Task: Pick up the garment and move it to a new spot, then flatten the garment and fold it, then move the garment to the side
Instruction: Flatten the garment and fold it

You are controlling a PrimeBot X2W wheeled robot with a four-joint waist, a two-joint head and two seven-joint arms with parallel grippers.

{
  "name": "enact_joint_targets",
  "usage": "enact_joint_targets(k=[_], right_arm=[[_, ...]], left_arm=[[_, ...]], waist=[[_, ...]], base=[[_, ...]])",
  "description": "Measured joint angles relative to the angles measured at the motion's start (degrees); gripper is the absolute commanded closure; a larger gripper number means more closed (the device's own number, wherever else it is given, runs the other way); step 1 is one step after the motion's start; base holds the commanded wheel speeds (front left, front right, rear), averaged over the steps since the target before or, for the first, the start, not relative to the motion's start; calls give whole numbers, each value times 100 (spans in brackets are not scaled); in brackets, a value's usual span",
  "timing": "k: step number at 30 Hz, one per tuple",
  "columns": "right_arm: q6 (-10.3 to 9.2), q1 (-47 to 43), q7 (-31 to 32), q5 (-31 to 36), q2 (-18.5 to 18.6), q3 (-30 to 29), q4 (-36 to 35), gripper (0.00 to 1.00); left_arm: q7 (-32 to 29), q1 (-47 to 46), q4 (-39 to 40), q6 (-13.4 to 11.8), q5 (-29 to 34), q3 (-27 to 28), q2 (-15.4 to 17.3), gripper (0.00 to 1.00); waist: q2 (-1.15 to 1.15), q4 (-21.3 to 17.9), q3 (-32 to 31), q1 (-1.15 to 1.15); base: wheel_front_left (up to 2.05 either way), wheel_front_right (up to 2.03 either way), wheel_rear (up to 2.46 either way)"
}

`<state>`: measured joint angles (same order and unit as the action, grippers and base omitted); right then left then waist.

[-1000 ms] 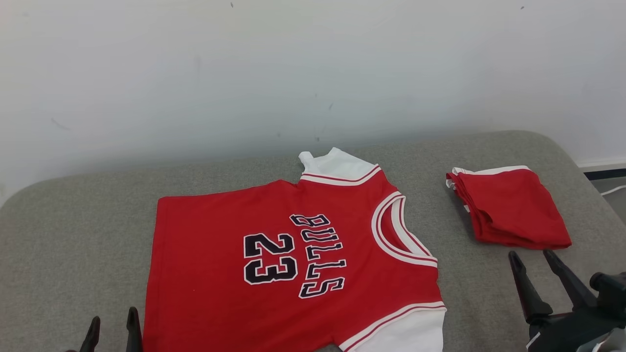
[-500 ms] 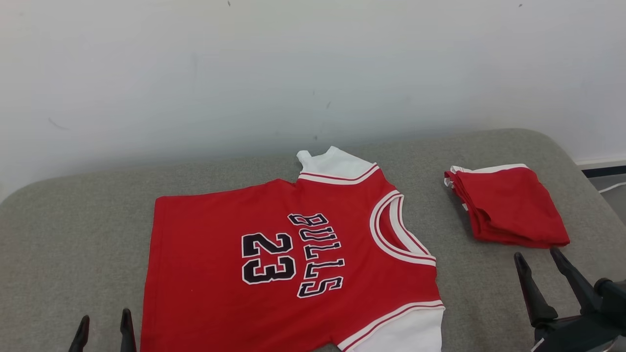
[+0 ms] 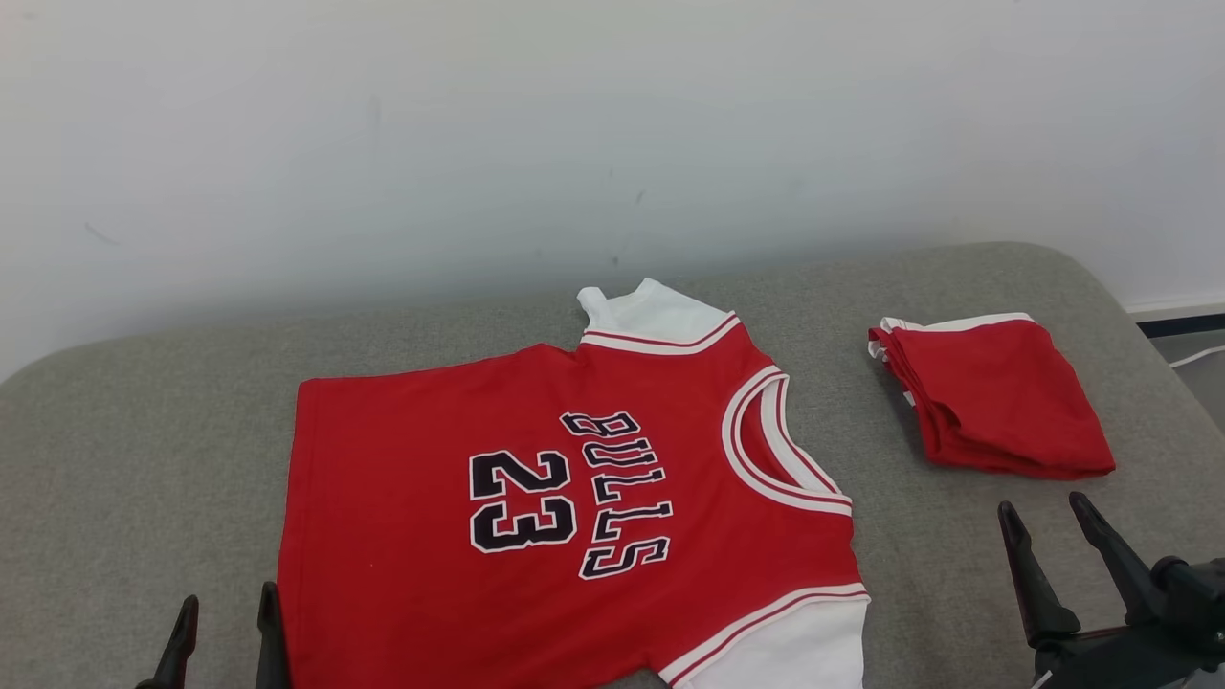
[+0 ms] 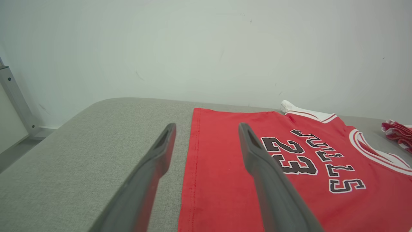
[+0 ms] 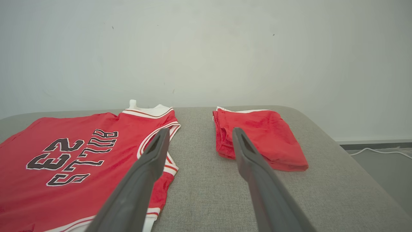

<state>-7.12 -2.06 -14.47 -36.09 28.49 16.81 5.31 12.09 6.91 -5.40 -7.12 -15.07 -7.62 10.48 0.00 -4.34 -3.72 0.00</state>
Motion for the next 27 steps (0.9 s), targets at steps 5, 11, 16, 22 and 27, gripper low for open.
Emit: enact_joint_targets(k=[5,11,16,22,27], right_arm=[[0,-1,0,88,-79,-26,-16,0],[0,-3,0,115,-99,-54,-24,0],[0,-5,35,188,-113,-75,-22,0],[0,-5,69,202,-120,-100,-22,0],[0,-10,93,237,-120,-107,-22,0]], left_arm=[[-59,0,89,0,0,41,-75,0],[-172,-1,116,0,1,53,-131,0],[-308,-1,115,0,53,99,-129,0],[-409,0,123,0,100,116,-129,0],[-506,0,136,0,149,116,-127,0]], waist=[[0,6,20,0],[0,11,32,0],[0,19,30,0],[0,30,16,0],[0,42,7,0]], base=[[0,0,0],[0,0,0],[0,0,0],[0,0,0],[0,0,0]])
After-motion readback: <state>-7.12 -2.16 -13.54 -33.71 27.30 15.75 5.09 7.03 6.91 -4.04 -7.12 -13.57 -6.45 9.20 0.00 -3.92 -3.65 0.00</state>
